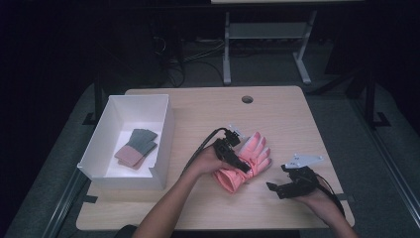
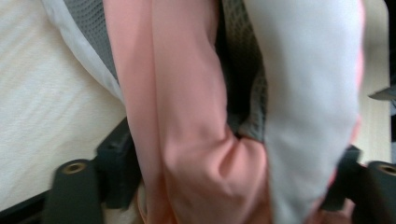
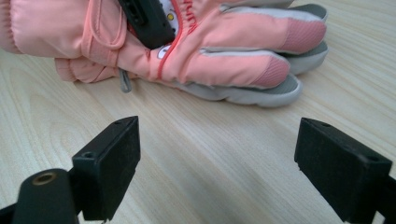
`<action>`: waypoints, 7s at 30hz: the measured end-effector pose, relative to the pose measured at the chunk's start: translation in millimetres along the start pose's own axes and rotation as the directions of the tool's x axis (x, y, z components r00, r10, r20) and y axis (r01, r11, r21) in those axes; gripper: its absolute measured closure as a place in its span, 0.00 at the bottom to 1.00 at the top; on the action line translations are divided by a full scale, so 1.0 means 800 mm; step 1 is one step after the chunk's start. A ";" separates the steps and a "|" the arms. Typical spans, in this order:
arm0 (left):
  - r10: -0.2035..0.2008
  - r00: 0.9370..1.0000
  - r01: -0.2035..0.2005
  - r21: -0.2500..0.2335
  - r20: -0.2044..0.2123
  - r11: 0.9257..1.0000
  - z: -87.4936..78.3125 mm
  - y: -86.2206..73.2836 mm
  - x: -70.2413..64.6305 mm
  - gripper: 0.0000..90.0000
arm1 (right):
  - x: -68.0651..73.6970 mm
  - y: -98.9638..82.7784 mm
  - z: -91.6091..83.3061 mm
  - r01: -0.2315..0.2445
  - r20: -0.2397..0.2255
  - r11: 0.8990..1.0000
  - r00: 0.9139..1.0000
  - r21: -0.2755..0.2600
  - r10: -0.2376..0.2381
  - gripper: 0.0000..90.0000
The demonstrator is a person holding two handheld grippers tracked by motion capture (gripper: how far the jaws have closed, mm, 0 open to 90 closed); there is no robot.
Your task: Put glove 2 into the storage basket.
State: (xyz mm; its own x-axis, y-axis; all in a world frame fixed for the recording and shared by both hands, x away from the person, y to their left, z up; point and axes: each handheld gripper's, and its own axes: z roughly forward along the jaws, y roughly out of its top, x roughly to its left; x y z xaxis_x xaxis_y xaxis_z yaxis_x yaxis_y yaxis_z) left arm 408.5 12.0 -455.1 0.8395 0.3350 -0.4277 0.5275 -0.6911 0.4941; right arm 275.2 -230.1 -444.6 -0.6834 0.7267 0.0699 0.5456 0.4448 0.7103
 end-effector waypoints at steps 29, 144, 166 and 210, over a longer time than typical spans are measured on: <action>-0.089 0.996 0.092 -0.114 0.032 0.989 -0.096 0.009 -0.009 0.70 | -0.009 -0.003 0.001 -0.044 0.039 0.999 0.998 -0.024 0.045 0.15; -0.481 0.791 0.343 -0.377 -0.379 0.860 -0.363 -0.198 0.076 0.17 | -0.015 -0.017 0.000 -0.054 0.023 0.998 0.998 -0.023 0.055 0.16; -0.262 0.893 0.109 -0.390 -0.366 0.915 -0.323 -0.096 -0.012 0.17 | -0.015 -0.014 0.005 -0.037 0.015 0.999 0.999 -0.015 0.038 0.16; 0.058 0.951 -0.127 -0.216 -0.303 0.968 -0.082 -0.118 -0.062 0.17 | -0.009 -0.016 0.014 -0.019 0.003 1.000 1.000 -0.005 0.019 0.16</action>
State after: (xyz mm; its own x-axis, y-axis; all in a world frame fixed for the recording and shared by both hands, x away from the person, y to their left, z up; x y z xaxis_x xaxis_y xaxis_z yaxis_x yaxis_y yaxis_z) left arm 325.8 102.5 -430.7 0.8684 0.4729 -0.1491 0.4317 -0.5731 0.6965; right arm 278.4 -235.3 -461.9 -0.6712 0.7368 0.0808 0.5560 0.4284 0.7123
